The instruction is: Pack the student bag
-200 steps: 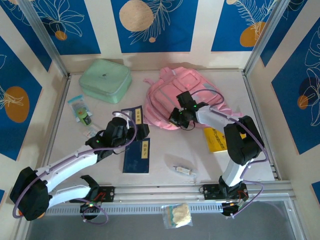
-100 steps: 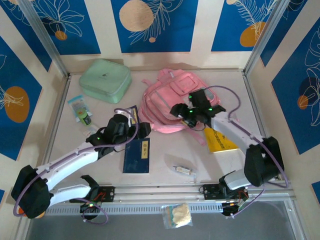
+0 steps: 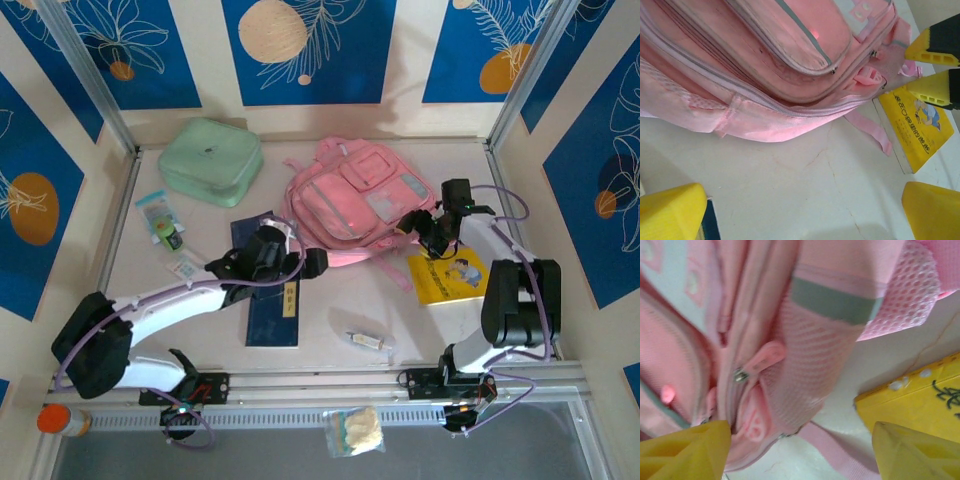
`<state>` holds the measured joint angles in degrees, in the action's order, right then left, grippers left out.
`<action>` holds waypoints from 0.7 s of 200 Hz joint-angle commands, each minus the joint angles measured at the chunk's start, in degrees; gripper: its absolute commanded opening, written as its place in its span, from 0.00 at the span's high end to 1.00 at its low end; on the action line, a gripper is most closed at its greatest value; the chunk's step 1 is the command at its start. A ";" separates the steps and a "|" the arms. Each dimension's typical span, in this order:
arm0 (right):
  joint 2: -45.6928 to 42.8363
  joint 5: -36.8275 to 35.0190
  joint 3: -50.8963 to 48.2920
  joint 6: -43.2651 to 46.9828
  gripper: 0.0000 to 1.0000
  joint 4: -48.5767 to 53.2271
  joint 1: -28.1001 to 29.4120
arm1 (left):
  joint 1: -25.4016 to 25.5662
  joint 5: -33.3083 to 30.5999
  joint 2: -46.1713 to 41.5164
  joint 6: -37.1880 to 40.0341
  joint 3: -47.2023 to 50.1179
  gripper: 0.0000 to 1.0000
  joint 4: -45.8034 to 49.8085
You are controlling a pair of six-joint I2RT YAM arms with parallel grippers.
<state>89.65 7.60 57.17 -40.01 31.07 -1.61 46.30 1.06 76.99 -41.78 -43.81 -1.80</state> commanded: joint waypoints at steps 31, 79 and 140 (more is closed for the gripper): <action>6.27 5.35 2.75 1.18 0.39 -3.50 -2.44 | 2.88 -0.08 3.94 -1.64 -4.07 0.01 -3.22; 8.30 7.21 5.10 2.16 0.73 -4.84 -2.61 | 4.32 0.75 7.96 -2.73 -5.30 0.00 -5.52; -1.36 9.56 2.38 1.29 1.00 -3.97 -4.63 | 4.50 2.31 14.25 -1.68 -7.89 0.01 -10.02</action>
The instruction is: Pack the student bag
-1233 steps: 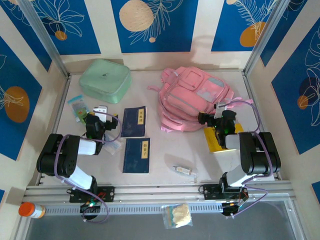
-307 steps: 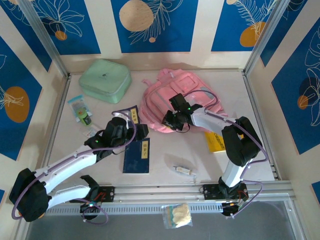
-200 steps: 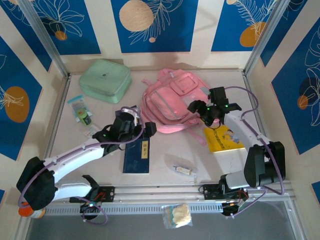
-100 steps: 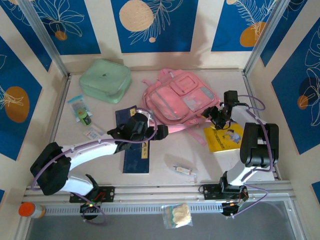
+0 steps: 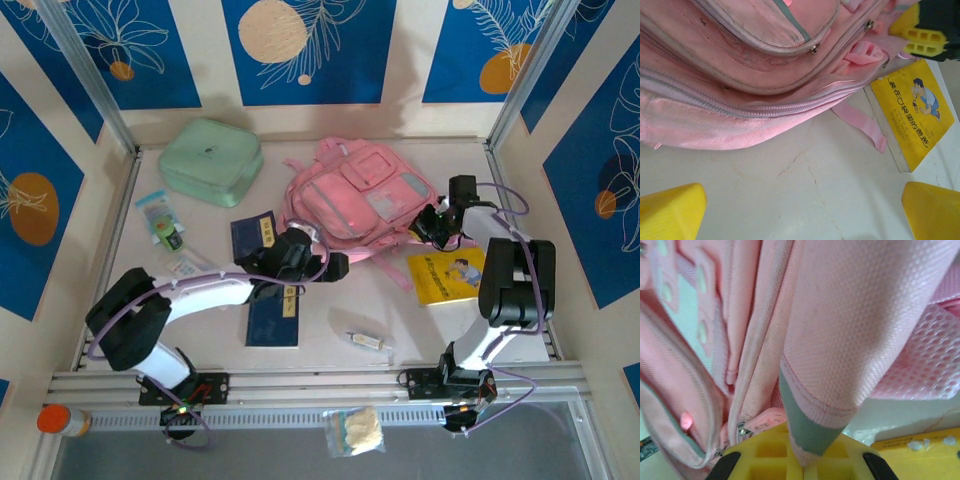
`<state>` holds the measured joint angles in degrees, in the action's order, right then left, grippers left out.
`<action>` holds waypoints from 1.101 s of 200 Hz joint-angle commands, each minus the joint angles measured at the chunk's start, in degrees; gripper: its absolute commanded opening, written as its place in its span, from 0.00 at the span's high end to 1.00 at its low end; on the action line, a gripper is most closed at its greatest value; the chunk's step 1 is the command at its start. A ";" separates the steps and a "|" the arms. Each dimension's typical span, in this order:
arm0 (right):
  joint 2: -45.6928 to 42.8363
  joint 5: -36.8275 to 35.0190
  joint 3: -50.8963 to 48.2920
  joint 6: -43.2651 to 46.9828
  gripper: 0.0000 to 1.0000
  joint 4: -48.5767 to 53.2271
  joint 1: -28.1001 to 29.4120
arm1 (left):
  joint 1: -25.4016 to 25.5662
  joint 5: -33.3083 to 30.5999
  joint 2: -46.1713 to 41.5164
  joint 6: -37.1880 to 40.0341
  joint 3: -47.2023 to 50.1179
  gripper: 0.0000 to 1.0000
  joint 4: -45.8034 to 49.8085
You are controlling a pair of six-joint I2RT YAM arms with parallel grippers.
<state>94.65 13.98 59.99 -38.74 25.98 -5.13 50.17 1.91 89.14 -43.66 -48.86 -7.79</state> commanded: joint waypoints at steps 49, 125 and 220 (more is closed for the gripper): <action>-18.77 3.43 -8.22 -2.20 1.00 2.98 -1.38 | 0.50 1.87 9.60 1.79 -9.16 0.01 -6.71; -36.09 -2.33 -17.51 -18.25 1.00 3.51 3.64 | -3.13 3.30 17.84 9.75 -21.20 0.01 -8.77; -38.31 -10.52 -18.96 -29.95 1.00 0.53 8.33 | 2.81 -1.94 1.80 9.14 -12.45 0.10 7.42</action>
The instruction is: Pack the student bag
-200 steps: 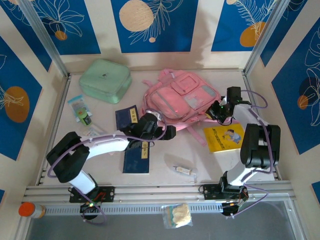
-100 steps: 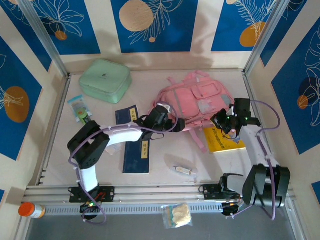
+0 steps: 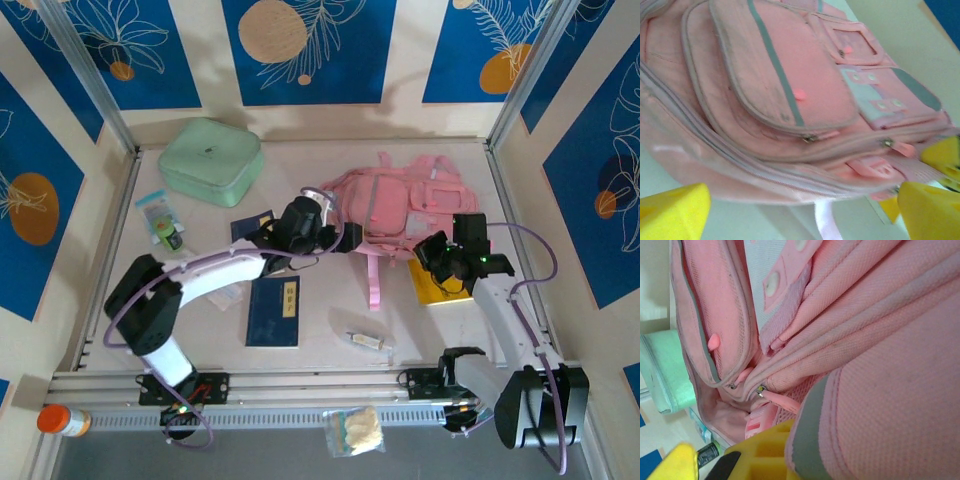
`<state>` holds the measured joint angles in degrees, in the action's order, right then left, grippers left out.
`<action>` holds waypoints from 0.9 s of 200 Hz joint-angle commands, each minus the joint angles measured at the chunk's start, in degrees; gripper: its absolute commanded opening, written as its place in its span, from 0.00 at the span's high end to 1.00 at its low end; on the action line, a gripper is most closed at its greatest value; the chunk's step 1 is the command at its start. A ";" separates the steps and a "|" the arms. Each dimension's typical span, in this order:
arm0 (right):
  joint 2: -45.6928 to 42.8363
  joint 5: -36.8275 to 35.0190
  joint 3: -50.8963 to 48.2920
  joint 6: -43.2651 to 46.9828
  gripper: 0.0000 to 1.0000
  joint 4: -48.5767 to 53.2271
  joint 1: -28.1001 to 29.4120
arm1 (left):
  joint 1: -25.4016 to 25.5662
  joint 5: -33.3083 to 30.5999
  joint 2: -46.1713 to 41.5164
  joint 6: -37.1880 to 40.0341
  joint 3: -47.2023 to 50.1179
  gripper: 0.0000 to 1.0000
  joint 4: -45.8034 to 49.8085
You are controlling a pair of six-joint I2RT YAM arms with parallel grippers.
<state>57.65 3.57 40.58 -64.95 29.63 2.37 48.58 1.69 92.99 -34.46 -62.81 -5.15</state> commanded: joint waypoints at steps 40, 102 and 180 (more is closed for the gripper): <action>-0.09 0.42 1.65 -3.86 1.00 -3.09 1.06 | 11.84 -2.11 2.74 3.82 -0.69 0.18 1.17; 1.41 2.24 3.36 -2.91 1.00 -2.88 1.01 | 14.96 -7.08 12.98 8.55 -9.32 0.35 2.17; 2.84 3.55 3.81 -2.74 1.00 -3.30 0.96 | 14.79 -13.41 21.45 6.60 -17.61 0.48 6.59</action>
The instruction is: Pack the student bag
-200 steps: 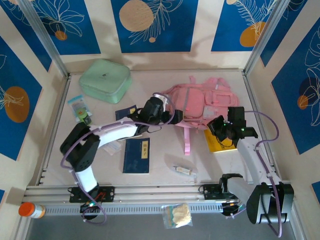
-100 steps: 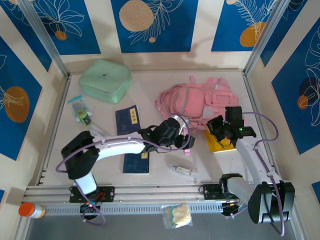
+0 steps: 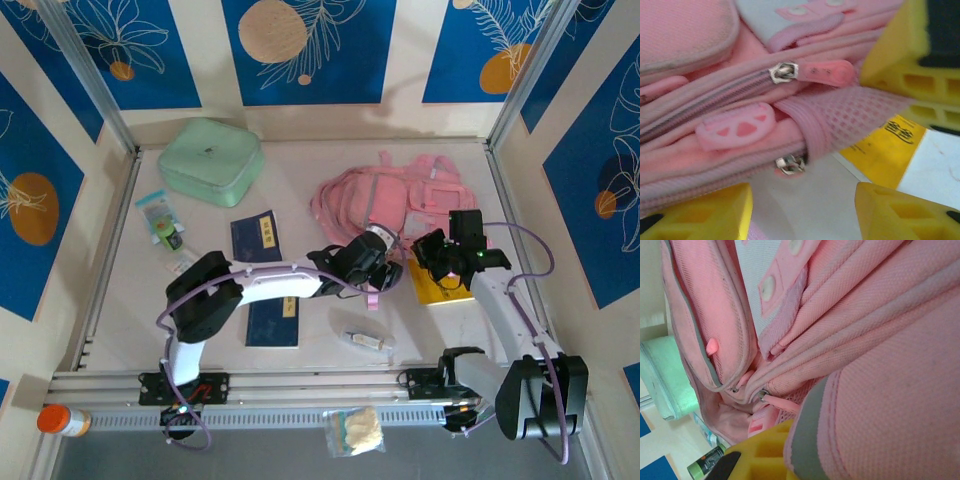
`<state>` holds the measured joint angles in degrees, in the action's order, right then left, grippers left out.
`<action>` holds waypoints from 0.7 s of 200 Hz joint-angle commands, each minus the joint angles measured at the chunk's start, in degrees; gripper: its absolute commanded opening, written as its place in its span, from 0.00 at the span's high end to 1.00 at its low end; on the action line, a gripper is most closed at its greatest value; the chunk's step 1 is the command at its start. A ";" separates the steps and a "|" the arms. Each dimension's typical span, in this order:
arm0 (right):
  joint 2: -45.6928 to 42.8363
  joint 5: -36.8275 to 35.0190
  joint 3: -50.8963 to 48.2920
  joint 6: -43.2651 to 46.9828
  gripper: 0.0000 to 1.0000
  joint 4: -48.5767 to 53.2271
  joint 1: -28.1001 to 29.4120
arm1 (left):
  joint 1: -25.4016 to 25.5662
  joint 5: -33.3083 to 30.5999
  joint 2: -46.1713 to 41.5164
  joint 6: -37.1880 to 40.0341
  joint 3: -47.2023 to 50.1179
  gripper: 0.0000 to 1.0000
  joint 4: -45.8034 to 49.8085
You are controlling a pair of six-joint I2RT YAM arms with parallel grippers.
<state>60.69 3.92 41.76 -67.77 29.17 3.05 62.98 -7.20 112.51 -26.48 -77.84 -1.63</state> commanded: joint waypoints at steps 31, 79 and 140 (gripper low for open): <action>-0.30 3.21 2.35 -0.39 1.00 -3.00 0.21 | 0.39 -3.52 4.34 -2.18 -4.87 0.50 2.81; -0.46 3.45 1.99 -0.52 1.00 -3.14 0.47 | 0.13 -6.72 6.48 -2.96 -8.22 0.59 3.19; -0.56 3.66 1.67 -0.06 1.00 -2.74 0.40 | -0.92 -8.31 5.96 -3.92 -8.17 0.80 2.56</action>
<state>60.97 4.29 41.78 -67.79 28.08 3.03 62.65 -13.80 118.61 -30.09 -84.97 2.22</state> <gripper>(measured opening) 0.051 0.230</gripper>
